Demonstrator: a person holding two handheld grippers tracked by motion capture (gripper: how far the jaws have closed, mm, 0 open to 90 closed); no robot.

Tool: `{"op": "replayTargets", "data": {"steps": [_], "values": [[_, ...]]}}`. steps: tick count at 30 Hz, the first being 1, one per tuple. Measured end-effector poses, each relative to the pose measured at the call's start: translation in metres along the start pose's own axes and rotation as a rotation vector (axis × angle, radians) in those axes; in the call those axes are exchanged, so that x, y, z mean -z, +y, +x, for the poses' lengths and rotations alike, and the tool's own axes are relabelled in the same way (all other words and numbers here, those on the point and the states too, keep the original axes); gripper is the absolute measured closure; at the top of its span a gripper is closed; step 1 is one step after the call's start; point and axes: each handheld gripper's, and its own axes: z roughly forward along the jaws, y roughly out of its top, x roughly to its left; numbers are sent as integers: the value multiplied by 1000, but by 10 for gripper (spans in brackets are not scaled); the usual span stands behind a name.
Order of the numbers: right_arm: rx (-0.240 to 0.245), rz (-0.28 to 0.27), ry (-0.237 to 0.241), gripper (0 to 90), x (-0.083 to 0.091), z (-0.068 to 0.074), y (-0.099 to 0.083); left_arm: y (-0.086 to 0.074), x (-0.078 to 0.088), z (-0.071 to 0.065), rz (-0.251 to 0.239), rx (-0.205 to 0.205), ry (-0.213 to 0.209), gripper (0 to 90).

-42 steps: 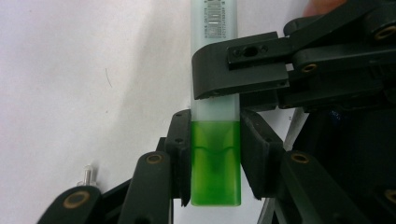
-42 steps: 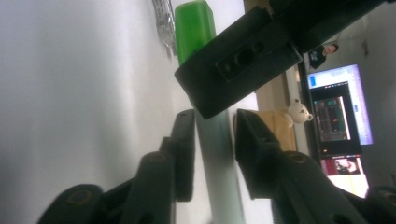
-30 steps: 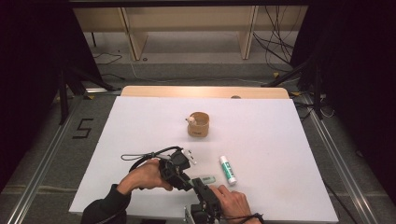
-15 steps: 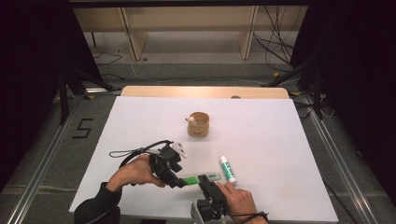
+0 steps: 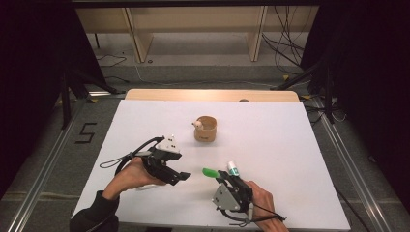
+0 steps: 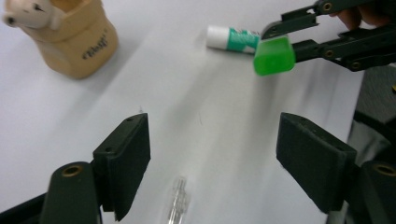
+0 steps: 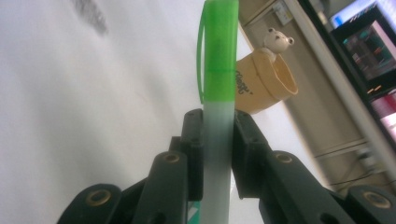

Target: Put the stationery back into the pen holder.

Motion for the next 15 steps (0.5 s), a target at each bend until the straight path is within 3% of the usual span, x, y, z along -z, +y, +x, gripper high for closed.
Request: {"op": "replayTargets", "data": {"steps": [3, 6, 10, 15], "values": [[-115, -29, 41, 774, 3, -11, -1, -7, 1, 2, -18, 0, 37, 240], [-239, -59, 92, 774, 3, -21, -4, -14, 3, 5, -49, 25, 60, 234], [-396, -91, 158, 774, 4, -32, -7, -22, 4, 9, -57, 48, 83, 223], [-592, -139, 234, 774, 1, -47, -11, -31, 5, 14, -77, 48, 114, 219]]}}
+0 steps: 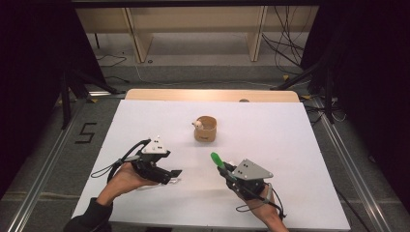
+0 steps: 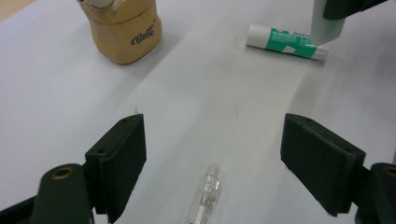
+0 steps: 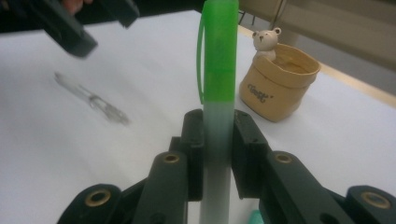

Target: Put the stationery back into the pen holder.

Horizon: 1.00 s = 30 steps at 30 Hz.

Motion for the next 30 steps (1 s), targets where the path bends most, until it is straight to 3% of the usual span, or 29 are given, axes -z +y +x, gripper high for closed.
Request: {"op": "replayTargets", "data": {"steps": [5, 8, 30], "values": [[-118, -33, 45, 774, -2, -12, 4, -3, 1, 1, -4, 4, 6, 215], [-158, -46, 49, 774, -5, -18, 6, -6, 2, 3, 8, 10, 3, 209], [-283, -91, 5, 773, -41, -56, 34, -20, 10, 13, 82, 9, 16, 199]]}}
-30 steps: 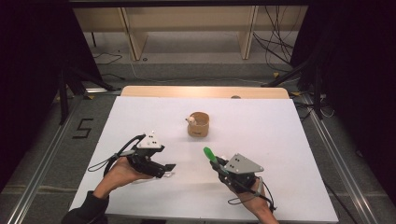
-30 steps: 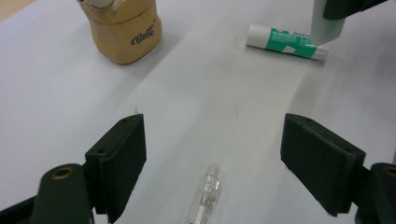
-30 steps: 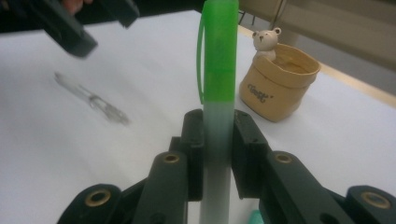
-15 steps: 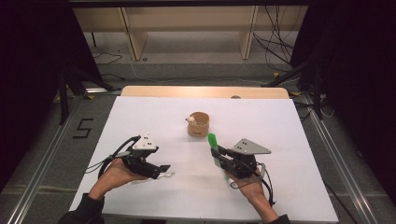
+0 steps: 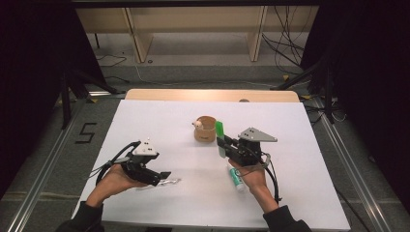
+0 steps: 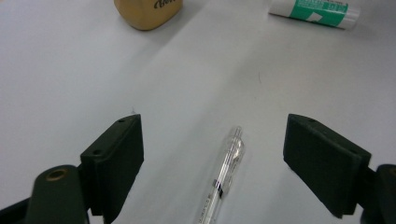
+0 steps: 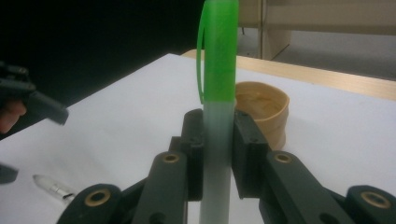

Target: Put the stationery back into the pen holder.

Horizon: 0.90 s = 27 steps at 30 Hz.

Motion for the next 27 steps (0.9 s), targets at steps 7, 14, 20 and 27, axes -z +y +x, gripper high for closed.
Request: {"op": "replayTargets", "data": {"steps": [7, 14, 20, 27], "values": [[-34, -7, -21, 773, -17, -10, 13, -4, 1, 3, 23, 3, -7, 193], [-73, -28, -34, 773, -31, -19, 24, -9, 3, 6, 39, 1, -9, 191], [-98, -47, -54, 774, -39, -24, 36, -12, 3, 9, 59, 6, -13, 192], [-92, -35, -93, 773, -54, -26, 43, -14, 2, 11, 69, 10, -10, 192]]}}
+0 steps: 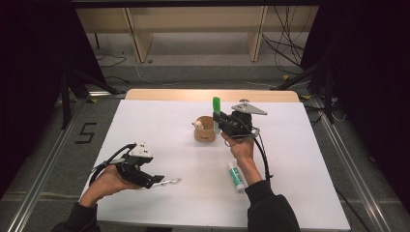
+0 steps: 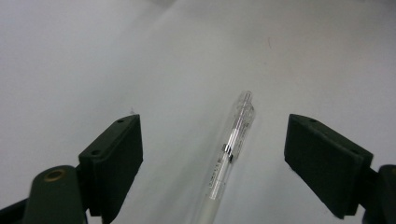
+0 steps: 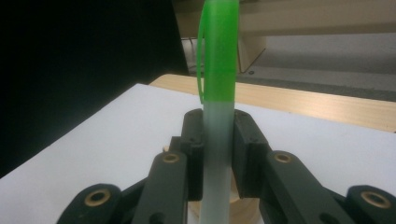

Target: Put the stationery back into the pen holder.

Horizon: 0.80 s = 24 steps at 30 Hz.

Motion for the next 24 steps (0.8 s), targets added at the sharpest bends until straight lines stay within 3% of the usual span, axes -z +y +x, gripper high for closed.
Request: {"op": "replayTargets", "data": {"steps": [11, 24], "values": [[-6, -4, -24, 773, -13, -1, 10, -1, 3, 2, 0, 5, 9, 191], [-2, 21, -38, 773, -34, 2, 8, -1, 1, 1, 17, -11, 5, 191]]}}
